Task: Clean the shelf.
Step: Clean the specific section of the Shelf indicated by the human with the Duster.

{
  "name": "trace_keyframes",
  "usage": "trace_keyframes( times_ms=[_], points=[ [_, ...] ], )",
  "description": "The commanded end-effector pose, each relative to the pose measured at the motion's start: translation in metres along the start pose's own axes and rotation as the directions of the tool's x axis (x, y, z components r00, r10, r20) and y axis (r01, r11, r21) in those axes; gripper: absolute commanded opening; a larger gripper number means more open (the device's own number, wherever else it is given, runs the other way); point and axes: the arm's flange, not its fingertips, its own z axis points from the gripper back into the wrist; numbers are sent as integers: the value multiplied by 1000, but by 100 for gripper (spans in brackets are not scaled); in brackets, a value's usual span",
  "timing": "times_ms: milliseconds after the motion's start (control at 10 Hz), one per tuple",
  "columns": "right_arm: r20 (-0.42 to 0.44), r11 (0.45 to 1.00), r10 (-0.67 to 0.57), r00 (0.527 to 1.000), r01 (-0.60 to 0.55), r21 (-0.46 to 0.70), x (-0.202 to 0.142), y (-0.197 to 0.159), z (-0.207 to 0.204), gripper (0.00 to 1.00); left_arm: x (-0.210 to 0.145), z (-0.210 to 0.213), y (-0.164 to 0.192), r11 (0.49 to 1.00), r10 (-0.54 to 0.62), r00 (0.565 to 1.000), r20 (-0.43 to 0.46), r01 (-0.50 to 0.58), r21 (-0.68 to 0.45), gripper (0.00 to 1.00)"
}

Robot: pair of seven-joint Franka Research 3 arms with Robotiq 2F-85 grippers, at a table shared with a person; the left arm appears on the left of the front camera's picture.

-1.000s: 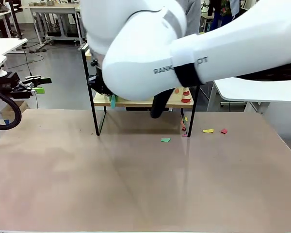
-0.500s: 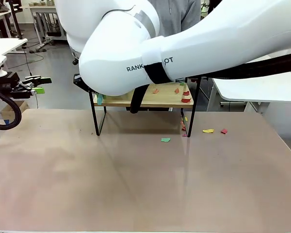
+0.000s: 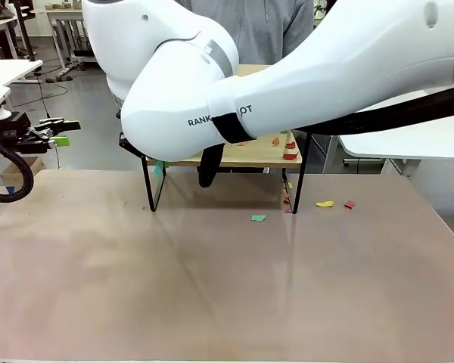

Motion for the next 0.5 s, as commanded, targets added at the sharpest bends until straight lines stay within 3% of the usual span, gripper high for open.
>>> trace_keyframes(
  times_ms=[0,100,400],
  points=[
    [-44,1000,12,999,-11,21,2,0,7,13,3,0,-1,1000,-13,1000,4,13,3,100],
    [0,1000,0,1000,0,0,0,0,0,13,3,0,-1,1000,-13,1000,4,13,3,100],
    [0,1000,0,1000,0,0,0,0,0,13,3,0,-1,1000,-13,1000,4,13,3,100]
  ],
)
